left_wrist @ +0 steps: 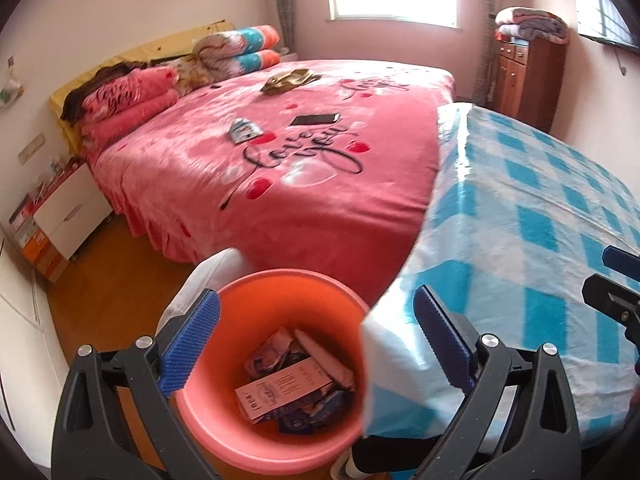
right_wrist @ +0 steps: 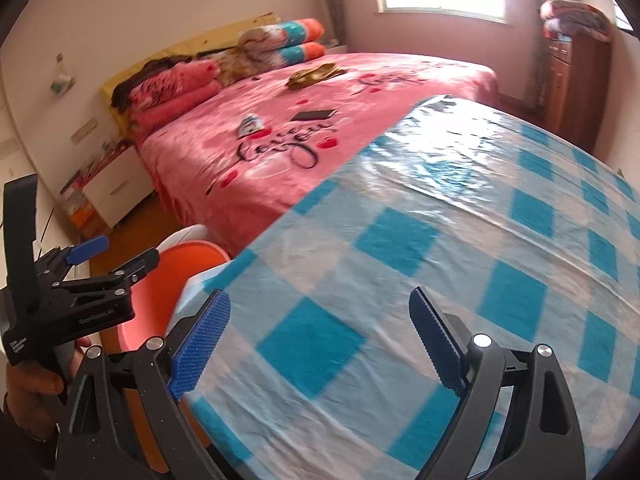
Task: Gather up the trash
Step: 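Move both open tools back over the empty table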
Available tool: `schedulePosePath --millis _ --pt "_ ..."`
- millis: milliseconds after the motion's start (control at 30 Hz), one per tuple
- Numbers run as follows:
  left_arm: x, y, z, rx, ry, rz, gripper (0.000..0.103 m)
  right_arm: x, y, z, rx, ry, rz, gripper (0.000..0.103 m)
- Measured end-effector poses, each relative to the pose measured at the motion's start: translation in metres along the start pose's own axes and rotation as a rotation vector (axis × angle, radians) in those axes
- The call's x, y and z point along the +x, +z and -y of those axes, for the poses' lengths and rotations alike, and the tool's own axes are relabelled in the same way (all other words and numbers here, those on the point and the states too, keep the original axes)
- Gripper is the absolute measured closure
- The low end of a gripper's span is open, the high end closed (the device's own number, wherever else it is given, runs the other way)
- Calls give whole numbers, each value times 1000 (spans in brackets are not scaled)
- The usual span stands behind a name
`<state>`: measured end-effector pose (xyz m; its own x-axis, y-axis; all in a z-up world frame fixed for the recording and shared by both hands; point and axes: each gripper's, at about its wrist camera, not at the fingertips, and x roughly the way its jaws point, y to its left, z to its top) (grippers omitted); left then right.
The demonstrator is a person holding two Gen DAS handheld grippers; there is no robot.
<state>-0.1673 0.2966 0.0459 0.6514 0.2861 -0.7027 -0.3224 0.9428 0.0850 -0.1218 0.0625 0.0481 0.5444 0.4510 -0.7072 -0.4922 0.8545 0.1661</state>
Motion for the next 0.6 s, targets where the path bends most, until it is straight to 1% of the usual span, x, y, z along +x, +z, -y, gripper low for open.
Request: schedulePosePath --millis 267,433,600 --pt "-16 10 44 68 -57 35 5 -31 -17 48 102 -62 59 13" --pt "-25 13 77 116 -104 51 5 -50 -27 72 151 -104 91 13" --pt "-36 15 103 155 -131 72 5 -70 -35 94 193 -144 124 13"
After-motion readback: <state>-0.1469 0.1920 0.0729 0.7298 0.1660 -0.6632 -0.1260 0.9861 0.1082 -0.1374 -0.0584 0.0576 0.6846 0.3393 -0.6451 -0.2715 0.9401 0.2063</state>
